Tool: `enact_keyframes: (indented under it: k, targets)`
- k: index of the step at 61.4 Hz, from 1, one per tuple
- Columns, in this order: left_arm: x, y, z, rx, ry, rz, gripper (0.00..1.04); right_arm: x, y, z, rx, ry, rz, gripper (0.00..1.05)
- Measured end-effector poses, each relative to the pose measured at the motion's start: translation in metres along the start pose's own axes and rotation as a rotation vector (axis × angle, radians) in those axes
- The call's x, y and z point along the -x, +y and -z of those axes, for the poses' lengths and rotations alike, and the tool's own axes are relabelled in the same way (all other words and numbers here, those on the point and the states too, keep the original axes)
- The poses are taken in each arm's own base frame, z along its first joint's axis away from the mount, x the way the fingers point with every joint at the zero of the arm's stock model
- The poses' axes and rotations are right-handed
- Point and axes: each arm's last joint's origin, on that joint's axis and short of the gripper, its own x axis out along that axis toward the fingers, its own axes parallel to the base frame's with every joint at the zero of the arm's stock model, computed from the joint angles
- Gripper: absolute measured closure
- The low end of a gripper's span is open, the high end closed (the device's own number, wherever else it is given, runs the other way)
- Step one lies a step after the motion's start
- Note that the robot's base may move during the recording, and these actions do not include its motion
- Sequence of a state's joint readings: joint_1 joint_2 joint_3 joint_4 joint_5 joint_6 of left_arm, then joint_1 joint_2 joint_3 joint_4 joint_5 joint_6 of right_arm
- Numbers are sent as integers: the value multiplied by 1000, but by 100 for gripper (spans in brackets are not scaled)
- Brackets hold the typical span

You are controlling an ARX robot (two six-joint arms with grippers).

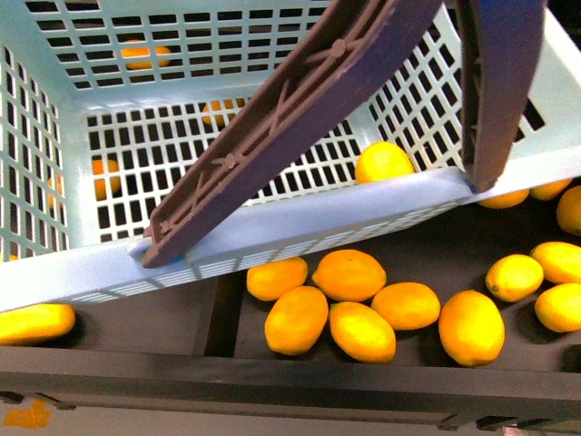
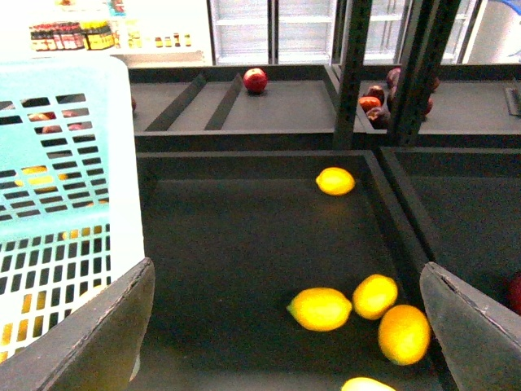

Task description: Pick lemon and mango into basket

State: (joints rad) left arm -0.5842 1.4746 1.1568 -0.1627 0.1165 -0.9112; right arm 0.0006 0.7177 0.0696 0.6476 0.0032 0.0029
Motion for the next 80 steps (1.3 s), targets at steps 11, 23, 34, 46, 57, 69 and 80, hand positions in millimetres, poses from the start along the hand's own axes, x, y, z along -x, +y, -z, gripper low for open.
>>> enact_keyframes:
  k: [11,23,34,46,57,69,80]
  targets:
    - [0,1,-1,0,-12,-8,100,0,0,0,0,-2,0,9]
    - [0,3,-4,-5,-33,-24,100,0,0,1,0,3,-2,9]
    - [0,2,-4,-2,-19,-12,100,0,0,2,0,7,-2,9]
    - [0,2,-3,-3,-22,-13,100,1,0,2,0,8,-3,9]
    - [0,2,-4,-4,-27,-18,100,1,0,2,0,8,-3,9]
    - [0,2,-4,-6,-21,-13,100,1,0,2,0,8,-3,9]
    - [1,5,-8,-8,-61,-43,100,1,0,2,0,8,-7,9]
